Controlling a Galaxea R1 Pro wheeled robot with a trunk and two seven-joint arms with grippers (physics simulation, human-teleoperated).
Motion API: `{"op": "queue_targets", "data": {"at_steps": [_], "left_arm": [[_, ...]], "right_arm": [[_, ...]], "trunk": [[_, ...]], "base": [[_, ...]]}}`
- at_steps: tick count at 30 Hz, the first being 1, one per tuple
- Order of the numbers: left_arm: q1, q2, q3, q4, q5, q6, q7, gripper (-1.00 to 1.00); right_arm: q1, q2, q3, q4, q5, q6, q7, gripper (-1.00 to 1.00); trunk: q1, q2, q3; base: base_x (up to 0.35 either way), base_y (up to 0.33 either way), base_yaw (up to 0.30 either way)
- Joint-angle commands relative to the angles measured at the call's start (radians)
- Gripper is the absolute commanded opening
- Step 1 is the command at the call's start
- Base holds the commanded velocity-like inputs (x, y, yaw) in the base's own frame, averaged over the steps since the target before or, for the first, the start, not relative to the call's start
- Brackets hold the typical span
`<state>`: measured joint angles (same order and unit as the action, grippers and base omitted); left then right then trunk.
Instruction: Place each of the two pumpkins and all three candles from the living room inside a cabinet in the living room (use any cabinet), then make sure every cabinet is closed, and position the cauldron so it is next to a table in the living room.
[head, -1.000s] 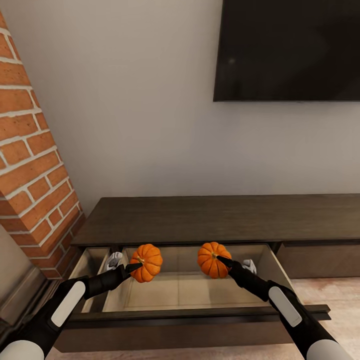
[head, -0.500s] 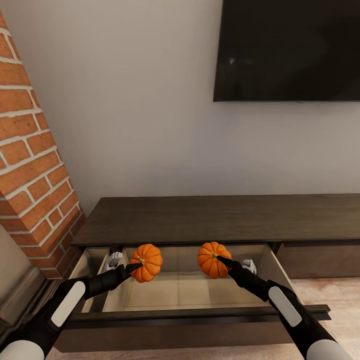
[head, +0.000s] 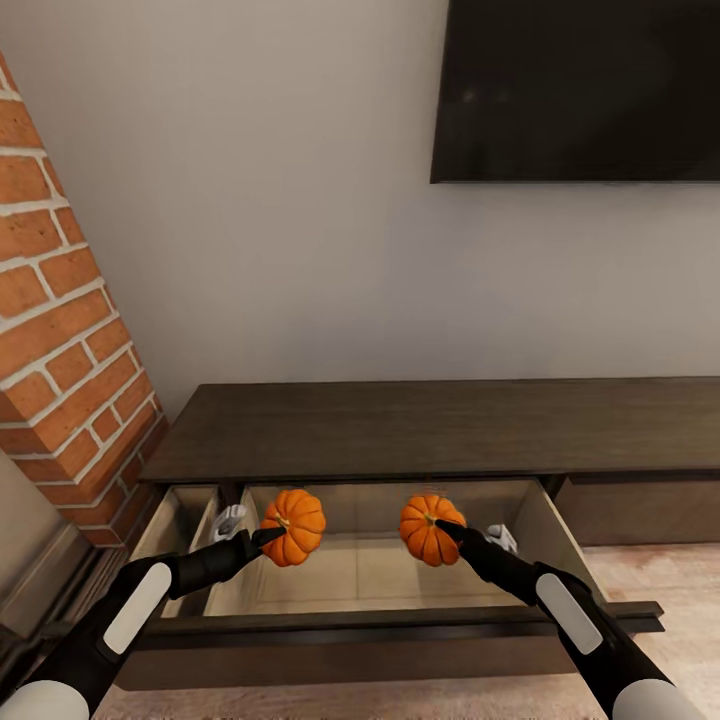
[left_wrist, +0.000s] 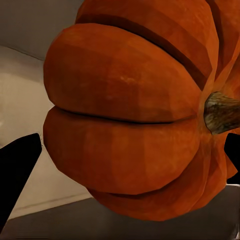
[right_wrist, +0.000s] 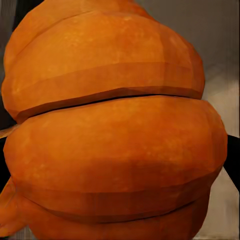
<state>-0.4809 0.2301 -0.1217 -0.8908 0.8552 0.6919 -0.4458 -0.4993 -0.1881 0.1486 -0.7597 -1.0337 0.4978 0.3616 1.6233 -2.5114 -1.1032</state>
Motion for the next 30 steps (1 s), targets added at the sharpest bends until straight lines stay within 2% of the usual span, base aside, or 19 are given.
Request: {"op": "queue_targets", "data": {"at_steps": [1, 3, 6, 8, 10, 13, 16, 17, 20, 22, 23, 27, 30], "left_arm": [[-0.001, 0.0, -0.005, 0.004, 0.005, 0.003, 0.001, -1.0], [-0.001, -0.002, -0.013, 0.008, -0.014, 0.002, 0.025, -1.0], [-0.001, -0.026, -0.017, 0.003, -0.036, 0.0, 0.095, -1.0], [-0.001, -0.054, -0.019, -0.001, -0.043, -0.001, 0.159, -1.0], [-0.001, -0.069, -0.019, -0.004, -0.046, -0.012, 0.2, -1.0], [-0.001, -0.077, -0.021, -0.005, -0.048, -0.022, 0.222, -1.0], [-0.001, -0.081, -0.021, -0.013, -0.05, -0.024, 0.243, -1.0], [-0.001, -0.082, -0.02, -0.02, -0.049, -0.024, 0.262, -1.0], [-0.001, -0.116, -0.021, -0.059, -0.048, -0.025, 0.397, -1.0], [-0.001, -0.141, -0.023, -0.083, -0.047, -0.026, 0.48, -1.0], [-0.001, -0.156, -0.029, -0.099, -0.047, -0.026, 0.525, -1.0], [-0.001, -0.172, -0.047, -0.114, -0.051, -0.027, 0.571, -1.0], [-0.001, -0.176, -0.054, -0.116, -0.081, -0.027, 0.579, -1.0]], "right_arm": [[-0.001, 0.0, 0.002, -0.003, -0.018, 0.006, -0.052, -1.0], [-0.001, 0.003, 0.003, -0.007, -0.017, 0.005, -0.167, -1.0], [-0.011, 0.005, 0.004, -0.012, -0.016, 0.007, -0.235, -1.0], [-0.017, 0.005, 0.005, -0.014, -0.016, 0.007, -0.253, -1.0], [-0.02, 0.005, 0.006, -0.02, -0.001, 0.007, -0.261, -1.0], [-0.032, 0.007, 0.006, -0.025, 0.062, 0.01, -0.266, -1.0], [-0.052, 0.009, 0.007, -0.025, 0.102, 0.014, -0.271, -1.0], [-0.054, 0.01, 0.007, -0.026, 0.107, 0.014, -0.272, -1.0], [-0.064, 0.016, 0.015, -0.028, 0.114, 0.016, -0.276, -1.0], [-0.067, 0.021, 0.035, -0.044, 0.116, 0.018, -0.293, -1.0], [-0.067, 0.027, 0.051, -0.06, 0.116, 0.018, -0.322, -1.0], [-0.07, 0.057, 0.075, -0.091, 0.116, 0.024, -0.398, -1.0], [-0.071, 0.071, 0.079, -0.098, 0.116, 0.039, -0.415, -1.0]], "trunk": [[0.0, 0.0, -0.001], [0.0, 0.0, -0.001], [0.001, -0.001, -0.012], [0.002, -0.002, -0.02], [0.003, -0.002, -0.028], [0.004, -0.003, -0.04], [0.005, -0.003, -0.047], [0.005, -0.003, -0.047], [0.005, -0.003, -0.047], [0.005, -0.003, -0.047], [0.005, -0.003, -0.047], [0.005, -0.003, -0.047], [0.005, -0.003, -0.047]], "base": [[0.0, 0.0, 0.0], [0.0, 0.0, 0.0], [0.0, 0.0, 0.0], [0.0, 0.0, 0.0], [0.0, 0.0, 0.0], [0.0, 0.0, 0.0], [0.0, 0.0, 0.0], [0.0, 0.0, 0.0], [0.0, 0.0, 0.0], [0.0, 0.0, 0.0], [0.0, 0.0, 0.0], [0.0, 0.0, 0.0], [0.0, 0.0, 0.0]]}}
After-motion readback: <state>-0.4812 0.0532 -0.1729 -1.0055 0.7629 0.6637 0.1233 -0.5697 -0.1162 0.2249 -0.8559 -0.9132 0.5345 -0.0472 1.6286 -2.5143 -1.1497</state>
